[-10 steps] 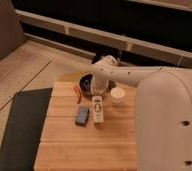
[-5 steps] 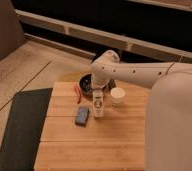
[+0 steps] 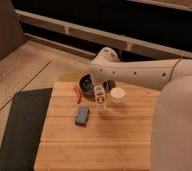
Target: Stand the bottle upright
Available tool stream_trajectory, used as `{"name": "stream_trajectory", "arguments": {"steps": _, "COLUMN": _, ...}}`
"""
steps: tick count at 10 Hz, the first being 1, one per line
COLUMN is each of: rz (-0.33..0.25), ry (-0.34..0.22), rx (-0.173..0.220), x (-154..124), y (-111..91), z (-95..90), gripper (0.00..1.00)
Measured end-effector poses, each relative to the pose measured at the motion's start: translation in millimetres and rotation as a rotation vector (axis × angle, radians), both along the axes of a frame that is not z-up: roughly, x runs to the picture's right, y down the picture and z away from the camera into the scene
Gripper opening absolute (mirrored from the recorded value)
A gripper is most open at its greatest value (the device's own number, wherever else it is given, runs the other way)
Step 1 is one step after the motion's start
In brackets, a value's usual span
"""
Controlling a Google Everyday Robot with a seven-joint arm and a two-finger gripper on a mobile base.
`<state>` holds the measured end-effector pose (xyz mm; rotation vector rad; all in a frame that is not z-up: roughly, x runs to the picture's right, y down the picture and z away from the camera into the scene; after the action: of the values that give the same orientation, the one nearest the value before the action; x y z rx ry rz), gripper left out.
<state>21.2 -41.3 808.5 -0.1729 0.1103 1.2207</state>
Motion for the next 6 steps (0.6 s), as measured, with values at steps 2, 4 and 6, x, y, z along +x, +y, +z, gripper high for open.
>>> {"name": "stream_trajectory", "arguments": {"steps": 2, "rz": -0.002, "ry": 0.004, "rx": 0.000, "x": 2.6, "y": 0.0, "z": 0.0, "gripper": 0.00}}
{"name": "stream_trajectory", "arguments": {"steps": 4, "rz": -0.004, "ry": 0.005, "rx": 0.001, "x": 2.9, "y": -0.2, "z": 0.3, "gripper": 0.00}}
{"name": "stream_trajectory", "arguments": {"steps": 6, "rz": -0.011, "ry": -0.005, "rx": 0.022, "x": 1.3, "y": -5.4, "z": 0.1, "gripper": 0.00}}
